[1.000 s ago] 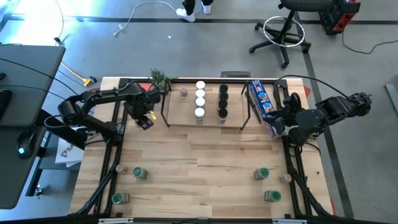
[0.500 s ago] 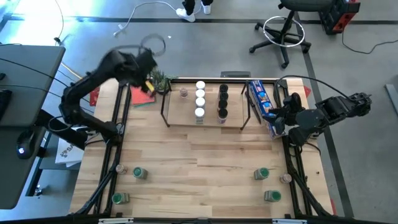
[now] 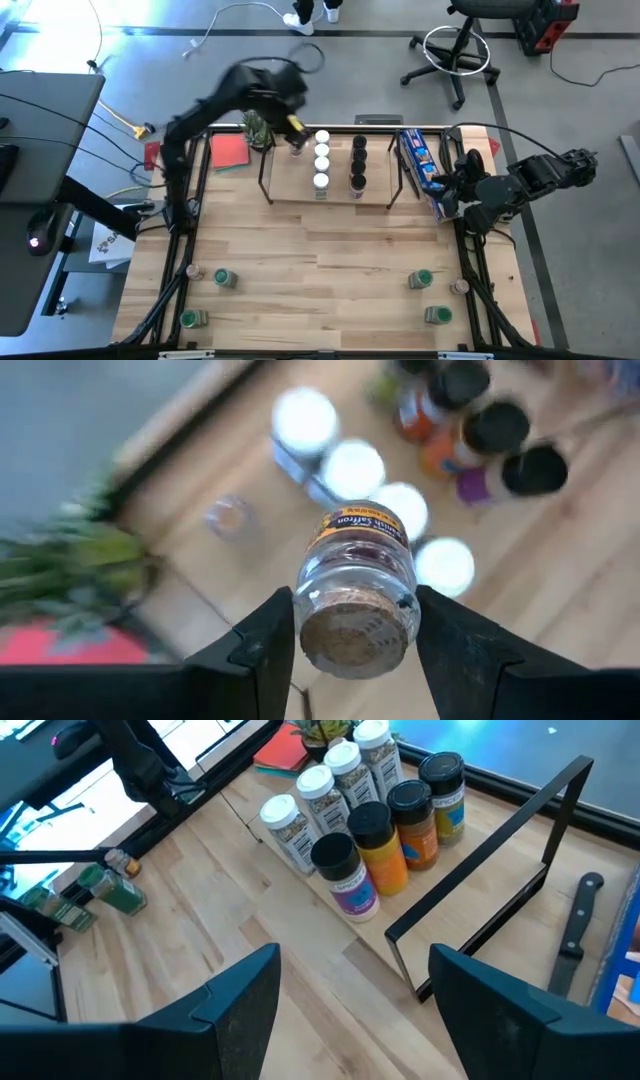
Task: Shelf spices
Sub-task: Put the brown seasoning bottle on the shelf aligned with the other brown seasoning bottles
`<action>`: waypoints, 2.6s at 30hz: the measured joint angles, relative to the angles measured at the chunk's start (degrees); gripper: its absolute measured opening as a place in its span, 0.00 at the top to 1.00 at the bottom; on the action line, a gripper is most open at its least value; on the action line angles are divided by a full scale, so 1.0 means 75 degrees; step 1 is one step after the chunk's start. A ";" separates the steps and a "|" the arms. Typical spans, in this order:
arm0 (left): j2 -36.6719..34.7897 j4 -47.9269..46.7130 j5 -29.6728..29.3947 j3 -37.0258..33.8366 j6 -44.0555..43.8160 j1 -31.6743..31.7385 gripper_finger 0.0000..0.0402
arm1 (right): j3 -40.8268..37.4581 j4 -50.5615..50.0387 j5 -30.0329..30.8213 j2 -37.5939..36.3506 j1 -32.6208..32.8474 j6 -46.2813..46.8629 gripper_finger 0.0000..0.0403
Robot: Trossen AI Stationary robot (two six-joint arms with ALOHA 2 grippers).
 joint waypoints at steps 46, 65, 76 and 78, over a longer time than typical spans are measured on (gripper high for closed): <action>0.1800 -0.0062 -0.0858 -0.1769 0.4861 0.0117 0.58 | 0.0000 0.0000 0.0020 0.0000 0.0003 0.0555 0.38; 0.1796 0.0879 -0.0790 -0.2168 0.4788 0.0151 0.52 | 0.0000 0.0000 0.0078 0.0000 0.0003 0.0500 0.38; 0.1822 0.1077 -0.0776 -0.2444 0.4641 0.0157 0.48 | 0.0000 0.0000 0.0078 0.0000 0.0000 0.0499 0.38; 0.1829 0.1010 -0.0766 -0.2554 0.4473 0.0157 0.48 | 0.0000 0.0000 0.0079 0.0000 0.0003 0.0498 0.38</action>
